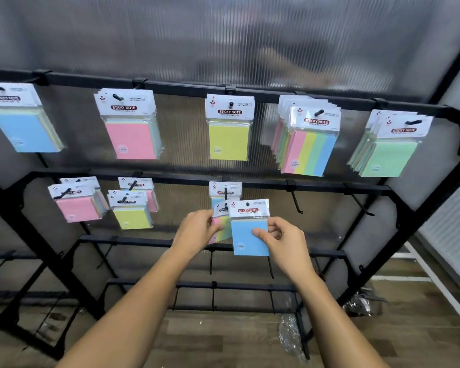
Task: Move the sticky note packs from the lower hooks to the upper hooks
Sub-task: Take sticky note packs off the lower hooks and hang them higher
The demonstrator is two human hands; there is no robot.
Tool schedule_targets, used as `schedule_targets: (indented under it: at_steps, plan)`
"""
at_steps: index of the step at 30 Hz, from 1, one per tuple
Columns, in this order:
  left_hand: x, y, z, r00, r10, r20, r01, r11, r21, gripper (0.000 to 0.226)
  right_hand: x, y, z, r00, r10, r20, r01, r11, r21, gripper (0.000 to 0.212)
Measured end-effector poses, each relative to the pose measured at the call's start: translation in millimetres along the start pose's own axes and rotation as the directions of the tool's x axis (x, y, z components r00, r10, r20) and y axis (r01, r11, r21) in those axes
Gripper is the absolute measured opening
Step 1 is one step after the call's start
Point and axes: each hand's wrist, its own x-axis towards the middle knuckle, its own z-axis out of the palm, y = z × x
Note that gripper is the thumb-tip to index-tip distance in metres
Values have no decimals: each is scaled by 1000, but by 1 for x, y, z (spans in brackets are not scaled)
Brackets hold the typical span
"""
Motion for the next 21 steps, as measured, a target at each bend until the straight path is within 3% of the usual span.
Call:
schedule_targets:
  at_steps: [8, 15, 21]
  plan:
    - [-33, 12, -4, 999, -4, -49, 1, 999, -53, 11, -15, 3, -6, 997, -26, 68, 19, 995, 95, 11]
    - [-59, 4, -16, 982, -127, -139, 129, 992, 10, 17, -15, -3, 3, 994, -69, 79, 61, 993, 100, 18]
    - [-64, -19, -42, 970, -181, -161, 174, 983, -56, 11, -13, -23, 30, 988, -117, 101, 108, 989, 97, 16]
